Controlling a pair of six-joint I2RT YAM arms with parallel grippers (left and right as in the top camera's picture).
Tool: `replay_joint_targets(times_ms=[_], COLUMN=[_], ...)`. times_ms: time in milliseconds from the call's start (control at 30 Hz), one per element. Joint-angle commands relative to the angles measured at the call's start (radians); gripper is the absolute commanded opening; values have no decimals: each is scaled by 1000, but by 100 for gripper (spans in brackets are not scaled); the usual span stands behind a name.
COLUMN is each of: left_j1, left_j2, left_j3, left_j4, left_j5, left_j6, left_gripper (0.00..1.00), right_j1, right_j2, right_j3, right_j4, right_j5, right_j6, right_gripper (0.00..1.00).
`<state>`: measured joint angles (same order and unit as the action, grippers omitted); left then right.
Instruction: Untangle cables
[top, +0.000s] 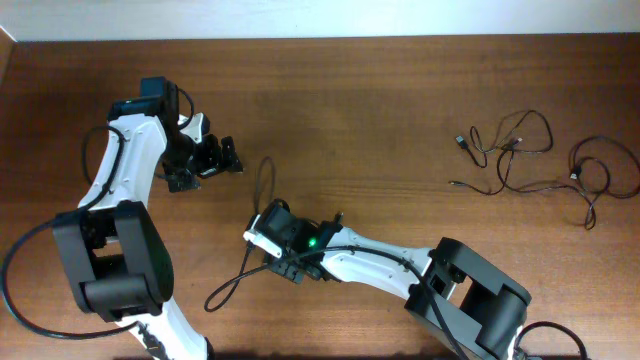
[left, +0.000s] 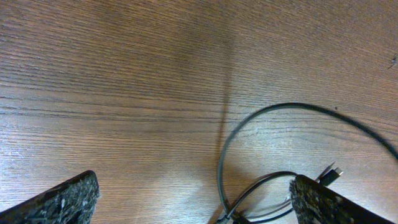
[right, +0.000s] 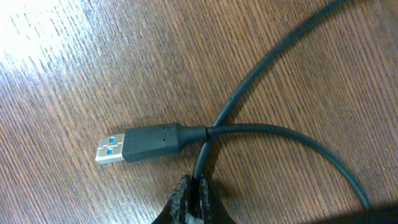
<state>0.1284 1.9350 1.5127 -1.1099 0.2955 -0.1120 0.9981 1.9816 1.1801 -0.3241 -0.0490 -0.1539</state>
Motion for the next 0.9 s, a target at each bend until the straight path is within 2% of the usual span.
replay_joint_targets(times_ms=[0, 167, 300, 400, 433, 500, 667, 767, 867], left_j1=[-1, -1, -1, -1, -1, -1, -1, -1, -1], left_j2=[-5, -5, -5, -5, -5, -5, -5, -5, -5], left_j3=[6, 6, 6, 6, 6, 6, 6, 6, 6], left_j4=[2, 2, 2, 2, 2, 2, 2, 2, 2], left_j5=[-7, -7, -7, -7, -7, -7, -7, -7, -7], left_j6=[9, 9, 9, 8, 9, 9, 9, 9, 9], left_gripper=[99, 99, 99, 99, 99, 99, 99, 99, 99], right_j1=[-19, -108, -170, -233, -285, -349, -604, -757, -846], right_j2=[-15, -211, -326, -369, -370, -370, -316, -227, -131], right_j3=[34, 227, 381, 480, 514, 514, 513, 513, 513], right_j4=[-85, -407, -535, -541, -536, -528, -597, -676, -705], right_j5=[11, -56, -63, -4, 96, 157, 165, 147, 147], right_j6=[165, 127, 105, 75, 76, 76, 84, 84, 84], right_gripper=[4, 4, 4, 4, 4, 4, 4, 4, 4])
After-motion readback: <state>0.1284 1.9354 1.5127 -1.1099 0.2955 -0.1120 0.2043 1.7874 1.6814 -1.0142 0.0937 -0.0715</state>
